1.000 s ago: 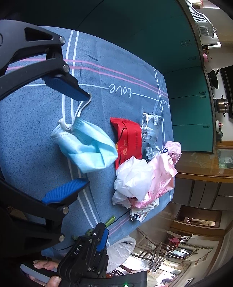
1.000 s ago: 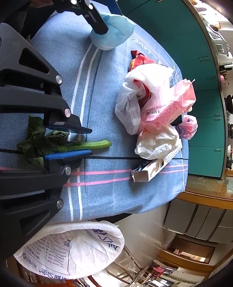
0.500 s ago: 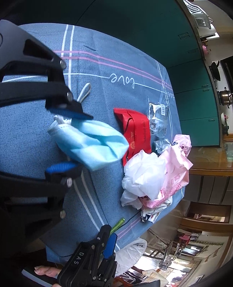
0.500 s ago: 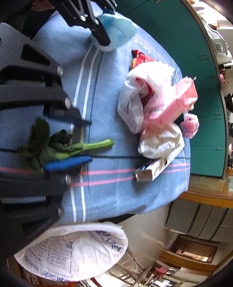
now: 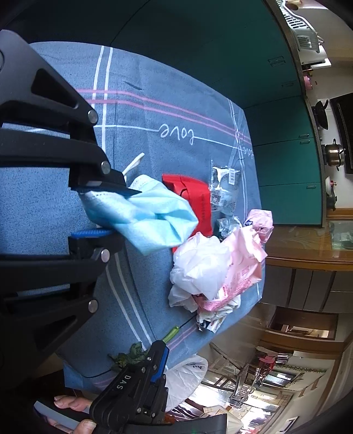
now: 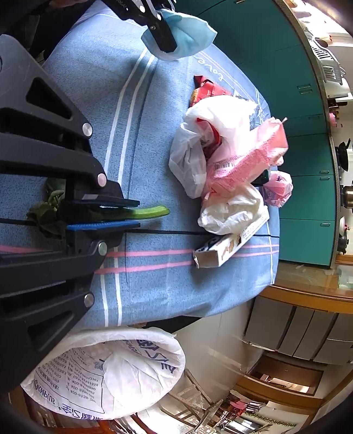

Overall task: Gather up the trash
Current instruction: 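Carry the vegetable to the bin with the right tool while the left tool holds the mask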

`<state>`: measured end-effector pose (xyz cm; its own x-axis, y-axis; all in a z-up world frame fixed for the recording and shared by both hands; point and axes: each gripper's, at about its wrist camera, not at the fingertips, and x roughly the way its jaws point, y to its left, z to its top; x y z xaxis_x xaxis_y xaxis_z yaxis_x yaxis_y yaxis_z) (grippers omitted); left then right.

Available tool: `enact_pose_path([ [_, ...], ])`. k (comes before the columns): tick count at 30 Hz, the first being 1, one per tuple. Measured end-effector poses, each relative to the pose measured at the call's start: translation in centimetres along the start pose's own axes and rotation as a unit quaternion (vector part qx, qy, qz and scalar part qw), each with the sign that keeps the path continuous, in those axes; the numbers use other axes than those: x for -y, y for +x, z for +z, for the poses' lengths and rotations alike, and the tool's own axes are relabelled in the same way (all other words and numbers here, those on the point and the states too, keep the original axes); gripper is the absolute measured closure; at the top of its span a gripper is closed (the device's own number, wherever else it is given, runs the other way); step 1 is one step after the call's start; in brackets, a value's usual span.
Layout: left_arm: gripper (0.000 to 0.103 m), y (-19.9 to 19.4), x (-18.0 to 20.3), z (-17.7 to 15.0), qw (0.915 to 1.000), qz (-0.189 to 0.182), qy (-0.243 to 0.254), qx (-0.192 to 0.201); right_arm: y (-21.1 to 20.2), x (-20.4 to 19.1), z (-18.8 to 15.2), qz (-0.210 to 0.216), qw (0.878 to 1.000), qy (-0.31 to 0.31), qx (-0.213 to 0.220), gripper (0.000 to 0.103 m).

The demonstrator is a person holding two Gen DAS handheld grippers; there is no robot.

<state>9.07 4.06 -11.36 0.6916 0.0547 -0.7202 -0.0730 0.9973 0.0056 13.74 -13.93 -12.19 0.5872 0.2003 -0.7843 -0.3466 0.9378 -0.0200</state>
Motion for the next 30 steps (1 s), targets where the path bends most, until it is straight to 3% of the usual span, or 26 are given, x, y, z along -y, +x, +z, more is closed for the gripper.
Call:
enact_pose_path([
  [30,0.082,-1.6,0.4,0.1,0.9998,-0.007,0.002,0.016,-1.3,0.0,0.6,0.012,1.0,0.002,0.019,0.093],
])
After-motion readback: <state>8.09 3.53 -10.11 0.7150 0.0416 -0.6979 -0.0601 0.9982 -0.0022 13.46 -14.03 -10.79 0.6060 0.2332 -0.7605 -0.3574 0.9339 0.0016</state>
